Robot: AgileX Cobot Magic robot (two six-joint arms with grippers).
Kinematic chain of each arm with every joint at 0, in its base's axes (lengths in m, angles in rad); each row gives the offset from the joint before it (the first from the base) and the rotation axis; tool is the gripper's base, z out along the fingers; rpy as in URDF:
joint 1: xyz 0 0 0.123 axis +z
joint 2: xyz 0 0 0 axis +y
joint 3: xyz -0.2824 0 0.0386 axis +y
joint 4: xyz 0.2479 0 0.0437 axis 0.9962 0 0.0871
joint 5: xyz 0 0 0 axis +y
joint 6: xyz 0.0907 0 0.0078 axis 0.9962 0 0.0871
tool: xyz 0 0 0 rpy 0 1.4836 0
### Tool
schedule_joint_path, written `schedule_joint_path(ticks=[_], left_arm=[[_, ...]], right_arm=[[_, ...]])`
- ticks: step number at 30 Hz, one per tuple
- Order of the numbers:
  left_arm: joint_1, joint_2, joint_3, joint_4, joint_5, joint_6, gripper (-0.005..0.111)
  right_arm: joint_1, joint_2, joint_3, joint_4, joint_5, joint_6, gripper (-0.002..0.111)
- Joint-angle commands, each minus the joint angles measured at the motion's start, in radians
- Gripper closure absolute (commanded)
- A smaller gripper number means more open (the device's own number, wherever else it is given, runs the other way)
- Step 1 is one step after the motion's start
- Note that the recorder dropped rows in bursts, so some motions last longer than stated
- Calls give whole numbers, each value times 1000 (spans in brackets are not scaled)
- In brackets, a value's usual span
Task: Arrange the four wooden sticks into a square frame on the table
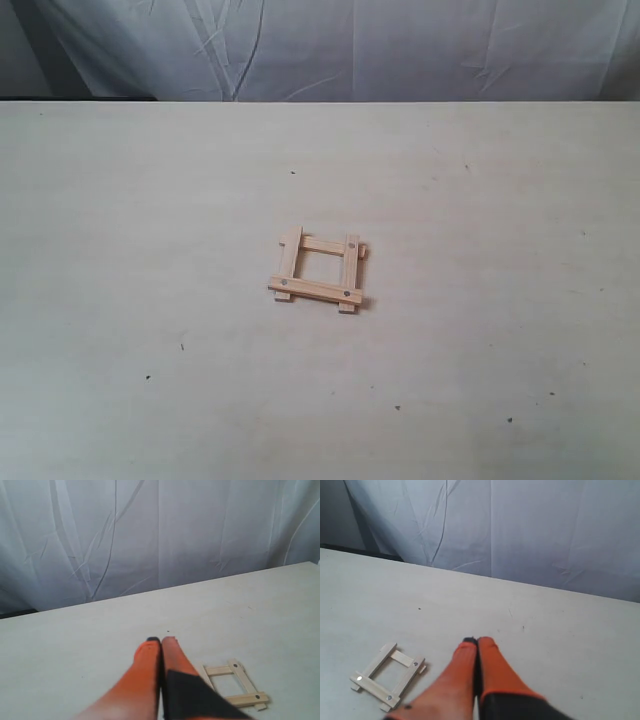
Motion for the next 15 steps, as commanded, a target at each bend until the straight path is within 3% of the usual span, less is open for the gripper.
schedule_joint_path(ticks=[1,5,15], left_arm=[[-2,-24,5,-1,-15,-8,107],[-2,-24,5,-1,-15,-8,107],[-2,-24,5,21,-14,-8,107]], right_arm=[[-5,-15,6,-5,-14,-8,108],[-5,-30,18,-5,-16,-8,108],[-159,-250,195,-5,-19,-6,108]])
